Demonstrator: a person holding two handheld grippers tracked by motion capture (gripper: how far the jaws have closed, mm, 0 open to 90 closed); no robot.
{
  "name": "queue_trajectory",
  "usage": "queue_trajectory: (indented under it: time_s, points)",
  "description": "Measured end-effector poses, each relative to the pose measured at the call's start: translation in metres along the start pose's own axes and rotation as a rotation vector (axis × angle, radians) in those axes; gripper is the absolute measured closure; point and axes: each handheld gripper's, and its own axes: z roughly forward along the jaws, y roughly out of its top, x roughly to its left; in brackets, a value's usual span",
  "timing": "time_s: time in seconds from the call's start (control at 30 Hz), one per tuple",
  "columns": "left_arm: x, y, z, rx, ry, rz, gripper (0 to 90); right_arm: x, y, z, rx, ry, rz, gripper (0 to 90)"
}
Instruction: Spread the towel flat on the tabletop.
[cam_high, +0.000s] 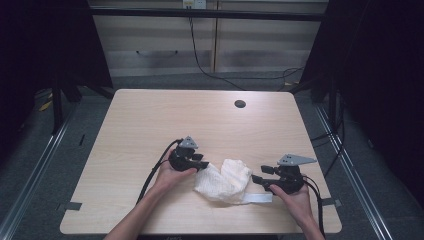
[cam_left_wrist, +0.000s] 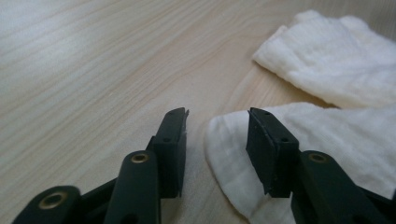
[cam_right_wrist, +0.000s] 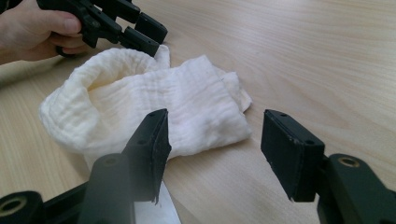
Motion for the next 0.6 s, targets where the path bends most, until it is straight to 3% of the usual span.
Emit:
queue_trajectory:
  time_s: [0.1, 0.13, 0.33, 0.5, 0.6]
  points:
    - [-0.006, -0.003, -0.001, -0.008, 0.031, 0.032, 65.0, 0.001, 0.0, -0.001, -0.005, 0.001, -0.002, 42.0]
    - [-0.007, -0.004, -0.001, -0.012, 0.039, 0.04, 71.1, 0.001, 0.0, -0.001, -0.004, 0.0, 0.002, 41.8]
    - [-0.013, -0.005, -0.001, -0.013, 0.016, 0.037, 85.2, 0.002, 0.0, 0.0, 0.004, -0.001, -0.003, 41.4]
    - [-0.005, -0.006, -0.001, -0.023, -0.042, -0.053, 86.8, 0.002, 0.0, 0.0, 0.001, -0.001, -0.002, 41.2]
    - [-0.002, -0.007, -0.002, -0.029, -0.062, -0.078, 87.2, 0.001, -0.001, -0.001, 0.001, -0.002, 0.001, 41.1]
